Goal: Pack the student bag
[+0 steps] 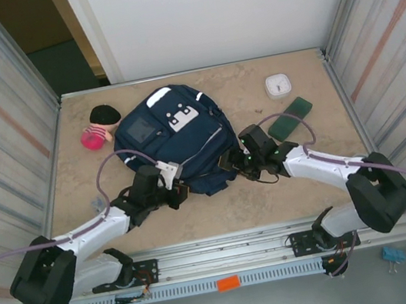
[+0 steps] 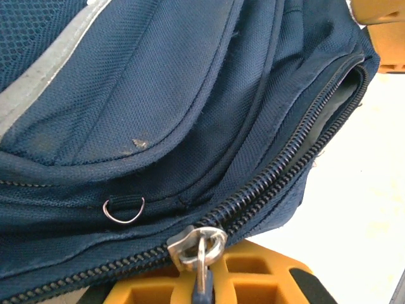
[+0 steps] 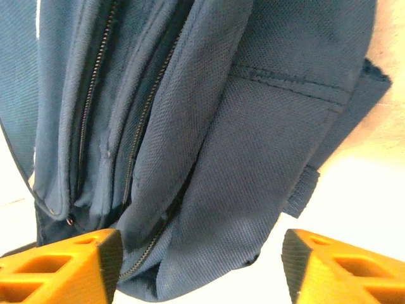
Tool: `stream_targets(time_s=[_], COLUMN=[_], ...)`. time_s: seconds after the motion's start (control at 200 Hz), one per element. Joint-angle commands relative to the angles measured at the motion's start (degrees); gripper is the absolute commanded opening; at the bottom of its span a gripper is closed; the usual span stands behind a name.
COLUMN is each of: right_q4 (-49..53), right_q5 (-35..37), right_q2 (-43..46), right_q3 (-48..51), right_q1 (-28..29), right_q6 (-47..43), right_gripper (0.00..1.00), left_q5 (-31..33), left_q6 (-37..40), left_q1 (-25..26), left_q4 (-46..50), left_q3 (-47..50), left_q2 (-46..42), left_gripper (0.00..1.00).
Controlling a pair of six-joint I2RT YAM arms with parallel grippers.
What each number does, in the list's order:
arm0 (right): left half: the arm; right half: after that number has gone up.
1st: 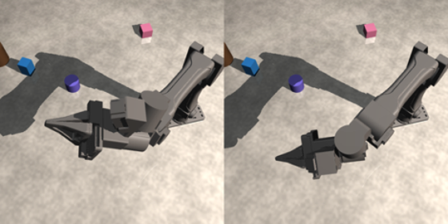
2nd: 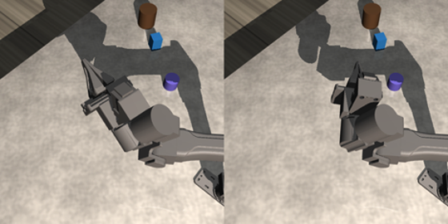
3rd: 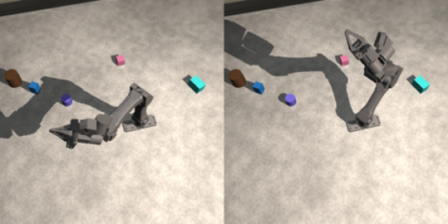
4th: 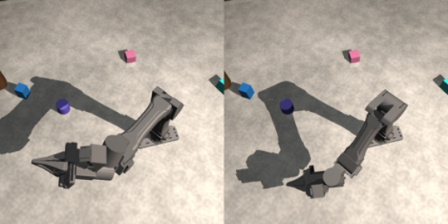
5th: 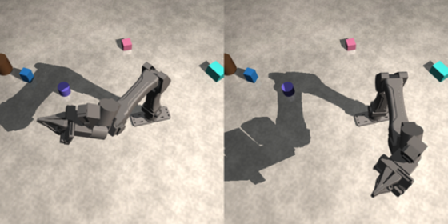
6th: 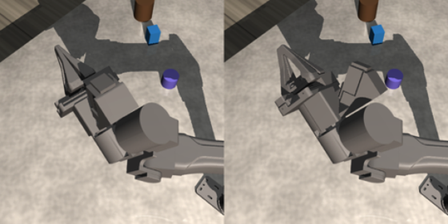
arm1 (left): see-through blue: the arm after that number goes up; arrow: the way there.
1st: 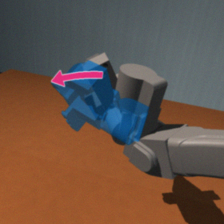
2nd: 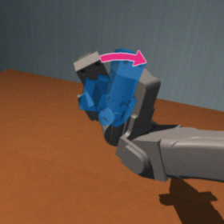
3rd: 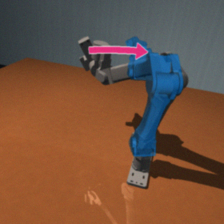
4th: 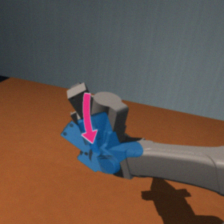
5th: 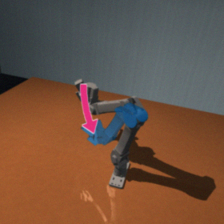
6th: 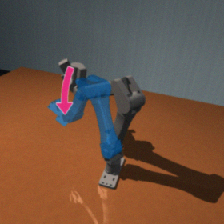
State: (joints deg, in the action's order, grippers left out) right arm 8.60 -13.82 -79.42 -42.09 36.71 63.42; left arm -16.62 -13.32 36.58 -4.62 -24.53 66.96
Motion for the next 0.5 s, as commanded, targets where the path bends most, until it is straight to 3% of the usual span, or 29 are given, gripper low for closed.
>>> stream_targets(time_s=[0.0,0.18,0.496], right_q4=[-5.00,-10.62,-12.42], right_q5=[-2.22,-1.38,4.73], right_q2=[-2.96,-6.57,-6.20], right_q3=[-1.26,-1.40,-3.25], right_q1=[0.78,2.43,7.45], right_q6=[6.61,8.07,9.73], right_gripper=[0.56,0.41,0.39], left_q5=[-0.48,-1.73,-2.42], left_q6=[2.54,2.30,-3.41], left_q1=[1.33,4.95,10.12], left_q4=[1.85,4.28,0.23], left_q3=[-3.17,-6.10,-14.10], left_q2=[0.81,3.49,9.46], left_gripper=[0.00,0.00,0.11])
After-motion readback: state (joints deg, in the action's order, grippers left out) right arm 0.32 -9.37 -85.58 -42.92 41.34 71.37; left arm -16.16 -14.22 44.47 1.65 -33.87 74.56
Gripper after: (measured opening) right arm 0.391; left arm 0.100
